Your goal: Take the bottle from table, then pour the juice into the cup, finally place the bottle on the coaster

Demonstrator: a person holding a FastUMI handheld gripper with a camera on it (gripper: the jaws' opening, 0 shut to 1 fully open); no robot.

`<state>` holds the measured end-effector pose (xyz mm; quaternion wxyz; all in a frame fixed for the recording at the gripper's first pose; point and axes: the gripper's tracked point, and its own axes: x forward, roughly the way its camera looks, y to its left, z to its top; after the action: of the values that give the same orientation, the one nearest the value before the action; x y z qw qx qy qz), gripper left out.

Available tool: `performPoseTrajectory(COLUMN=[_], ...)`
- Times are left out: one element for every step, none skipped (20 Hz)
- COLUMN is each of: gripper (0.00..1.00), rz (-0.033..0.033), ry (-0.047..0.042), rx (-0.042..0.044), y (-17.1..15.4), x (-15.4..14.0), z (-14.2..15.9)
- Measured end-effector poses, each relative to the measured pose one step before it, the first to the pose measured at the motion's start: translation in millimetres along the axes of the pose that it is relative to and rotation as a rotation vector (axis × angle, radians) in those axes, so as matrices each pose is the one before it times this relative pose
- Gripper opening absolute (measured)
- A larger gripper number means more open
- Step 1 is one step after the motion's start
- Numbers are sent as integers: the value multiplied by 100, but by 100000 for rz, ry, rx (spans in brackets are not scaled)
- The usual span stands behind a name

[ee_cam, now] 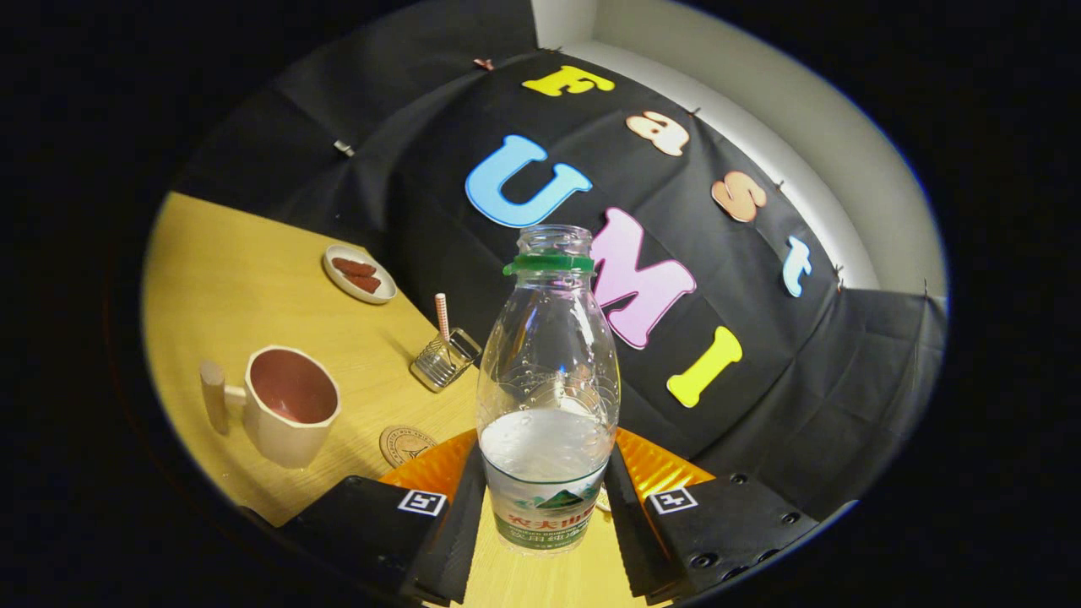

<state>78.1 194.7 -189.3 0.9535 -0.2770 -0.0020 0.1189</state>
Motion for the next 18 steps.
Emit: performPoseTrajectory(gripper=[71, 71, 71, 71, 71, 71, 71, 71, 71, 71, 70, 71, 71, 71, 71, 71, 71, 71], rz=[1504, 1375, 1838, 1285, 451, 748, 838, 304, 278, 547, 598, 250, 165, 180, 152, 41, -239, -426], ry=[-901, -786, -384, 810, 877, 1122, 851, 675, 390, 248, 105, -275, -317, -247, -39, 165, -108, 243], rx=[-4741, -3070, -3396, -3704, -3278, -2781, -2373, -2528, -2746, -2746, -3172, -3318, -3508, -3323, -2879, -2510, -2011, -1597], y=[756, 619, 775, 758, 594, 480, 645, 469, 264, 264, 248, 289, 171, 201, 196, 174, 95, -26], x=[-159, 89, 11, 213, 49, 177, 118, 163, 44, 138, 49, -10, 10, 181, 36, 131, 6, -24], z=[259, 172, -135, -328, -455, -465, -472, -414, -261, 2, -34, 7, 14, 70, 7, -8, -58, 20])
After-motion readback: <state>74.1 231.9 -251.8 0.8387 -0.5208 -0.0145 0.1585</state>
